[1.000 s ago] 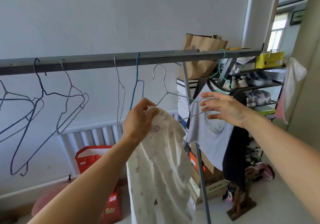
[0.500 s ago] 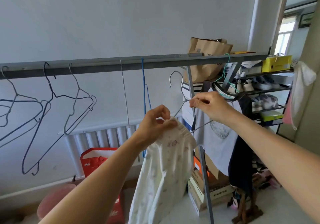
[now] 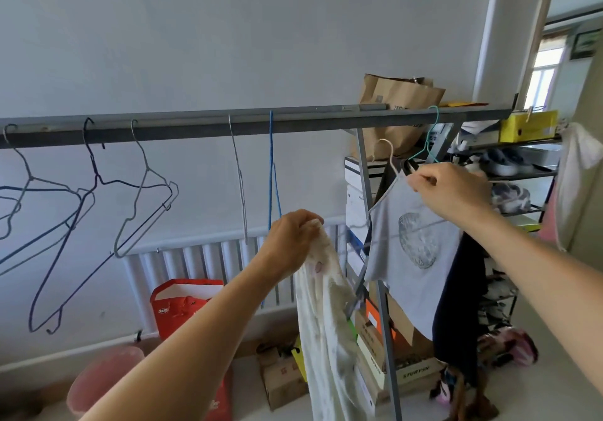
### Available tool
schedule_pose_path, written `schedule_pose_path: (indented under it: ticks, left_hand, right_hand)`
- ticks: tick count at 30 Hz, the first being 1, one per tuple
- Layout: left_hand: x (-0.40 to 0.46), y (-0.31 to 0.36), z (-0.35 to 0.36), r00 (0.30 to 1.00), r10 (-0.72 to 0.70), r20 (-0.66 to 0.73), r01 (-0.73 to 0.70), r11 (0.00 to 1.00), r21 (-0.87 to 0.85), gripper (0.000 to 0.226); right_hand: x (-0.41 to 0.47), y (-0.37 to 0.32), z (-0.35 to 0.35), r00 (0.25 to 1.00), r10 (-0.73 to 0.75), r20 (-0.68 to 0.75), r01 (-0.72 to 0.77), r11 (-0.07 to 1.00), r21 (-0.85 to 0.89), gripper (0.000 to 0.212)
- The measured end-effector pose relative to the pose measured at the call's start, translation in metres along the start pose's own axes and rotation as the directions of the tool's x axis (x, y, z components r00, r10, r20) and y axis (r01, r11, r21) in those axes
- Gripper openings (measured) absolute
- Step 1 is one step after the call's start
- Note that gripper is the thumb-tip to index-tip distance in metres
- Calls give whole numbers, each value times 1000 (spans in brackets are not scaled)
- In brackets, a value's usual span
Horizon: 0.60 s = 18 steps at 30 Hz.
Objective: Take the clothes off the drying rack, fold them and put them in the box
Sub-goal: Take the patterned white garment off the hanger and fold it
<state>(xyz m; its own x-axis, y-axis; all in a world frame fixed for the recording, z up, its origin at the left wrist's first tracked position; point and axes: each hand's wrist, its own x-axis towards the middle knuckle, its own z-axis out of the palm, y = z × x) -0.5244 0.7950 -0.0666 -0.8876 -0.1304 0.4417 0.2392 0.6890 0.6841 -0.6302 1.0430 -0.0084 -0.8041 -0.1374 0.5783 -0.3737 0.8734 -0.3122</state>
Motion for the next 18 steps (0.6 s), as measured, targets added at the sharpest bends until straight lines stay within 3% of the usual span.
schedule_pose_path:
  ticks: [5, 9, 18]
  left_hand:
    - [5, 4, 5, 1000, 20, 9, -20, 1000, -10, 17]
    - [11, 6, 5, 999, -23, -23, 19, 988, -155, 17]
    - [19, 15, -4, 994, -83, -75, 57, 952, -300, 21]
  right_hand:
    - [19, -23, -2, 995, -55, -86, 41, 986, -161, 20]
    - [40, -51, 1, 983, -136, -124, 105, 967, -233, 20]
    - [75, -93, 13, 997, -79, 26, 83, 945, -316, 23]
